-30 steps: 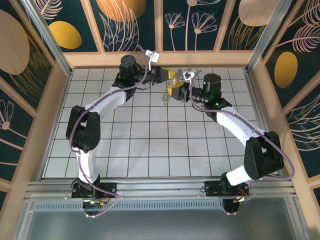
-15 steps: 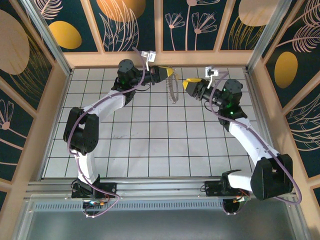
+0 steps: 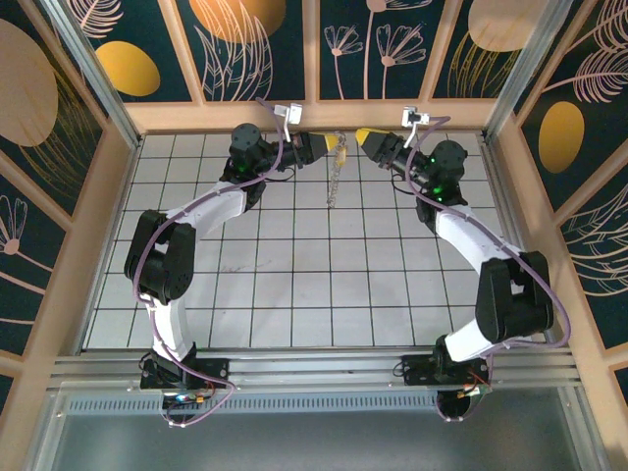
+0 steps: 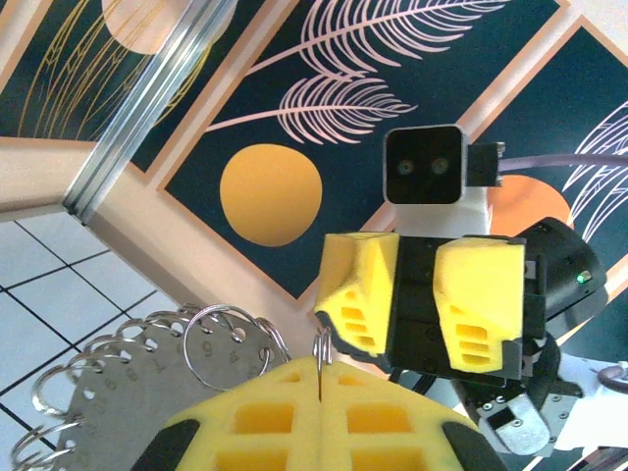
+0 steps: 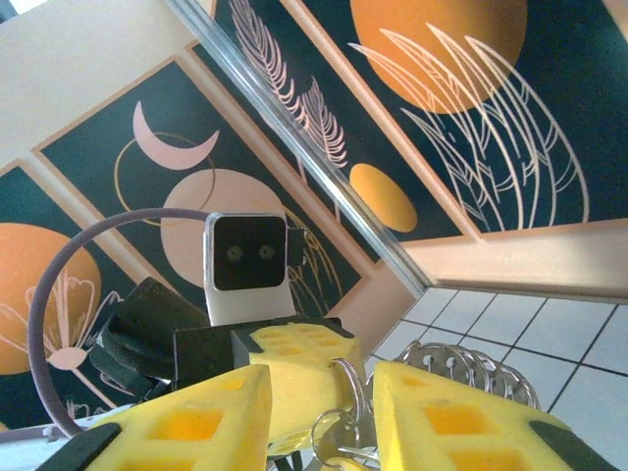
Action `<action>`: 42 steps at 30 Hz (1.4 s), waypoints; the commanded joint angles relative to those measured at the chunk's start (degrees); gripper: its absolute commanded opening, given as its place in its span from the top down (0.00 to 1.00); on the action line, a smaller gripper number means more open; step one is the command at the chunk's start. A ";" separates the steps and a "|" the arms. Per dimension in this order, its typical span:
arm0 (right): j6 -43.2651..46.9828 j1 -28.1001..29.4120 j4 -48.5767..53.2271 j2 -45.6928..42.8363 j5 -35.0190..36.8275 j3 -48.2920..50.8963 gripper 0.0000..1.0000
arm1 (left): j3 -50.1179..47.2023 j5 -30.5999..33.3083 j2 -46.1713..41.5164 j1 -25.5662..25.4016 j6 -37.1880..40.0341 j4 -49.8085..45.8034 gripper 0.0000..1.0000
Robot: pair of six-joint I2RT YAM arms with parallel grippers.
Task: Put the keys on the keyring
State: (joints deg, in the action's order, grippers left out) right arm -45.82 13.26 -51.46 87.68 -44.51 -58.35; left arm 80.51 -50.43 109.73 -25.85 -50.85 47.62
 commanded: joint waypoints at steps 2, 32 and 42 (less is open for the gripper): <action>-6.92 0.04 -13.51 1.10 -3.39 0.95 0.70 | 0.83 0.34 -2.69 -0.26 -1.45 4.86 1.00; -7.05 3.00 -11.87 7.56 -2.52 -2.95 0.79 | 1.93 -0.50 -2.42 -0.57 -1.70 4.68 1.00; -6.92 3.21 -11.42 9.21 -2.61 -3.62 0.88 | 1.84 -0.73 -2.70 -0.70 -1.53 4.64 1.00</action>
State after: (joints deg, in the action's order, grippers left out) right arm -52.93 15.90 -61.56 95.81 -46.33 -59.94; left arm 80.51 -50.48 109.73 -26.04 -52.03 48.23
